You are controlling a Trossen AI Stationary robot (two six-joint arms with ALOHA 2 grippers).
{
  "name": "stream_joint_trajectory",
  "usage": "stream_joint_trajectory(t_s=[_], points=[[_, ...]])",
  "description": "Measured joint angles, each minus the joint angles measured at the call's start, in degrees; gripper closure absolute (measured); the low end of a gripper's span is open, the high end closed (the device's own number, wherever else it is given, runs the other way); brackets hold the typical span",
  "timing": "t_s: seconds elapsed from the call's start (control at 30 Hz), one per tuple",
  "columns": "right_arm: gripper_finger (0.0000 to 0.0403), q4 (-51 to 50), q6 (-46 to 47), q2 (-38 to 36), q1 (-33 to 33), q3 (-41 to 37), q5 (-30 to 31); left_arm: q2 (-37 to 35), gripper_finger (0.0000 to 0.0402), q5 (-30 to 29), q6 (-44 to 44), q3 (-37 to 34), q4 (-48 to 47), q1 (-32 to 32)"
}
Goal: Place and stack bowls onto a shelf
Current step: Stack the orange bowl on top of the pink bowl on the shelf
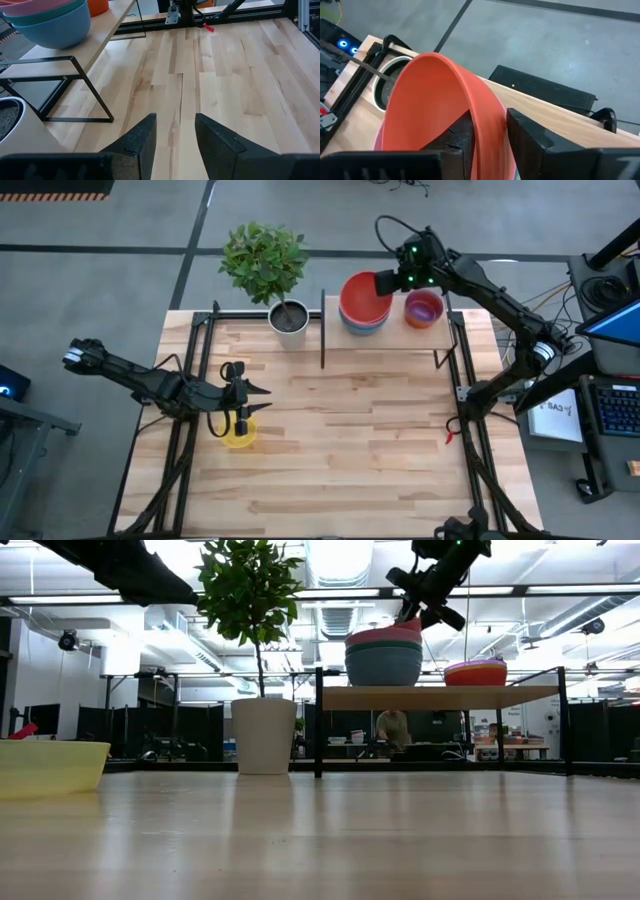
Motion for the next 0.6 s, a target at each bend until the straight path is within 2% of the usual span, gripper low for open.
stream_joint_trajectory(t_s=[0.27, 0.6], points=[[0.0292, 0.4, -0.6, -0.1, -0.7, 0.0, 0.0, 0.0, 0.0283, 0.0, 0.0, 0.0, 0.0, 0.0], [0.0309, 5.0, -8.2, -2.2, -0.8, 0.0, 0.2, 0.0, 0.0283, 0.0, 0.0, 0.0, 0.0, 0.0]])
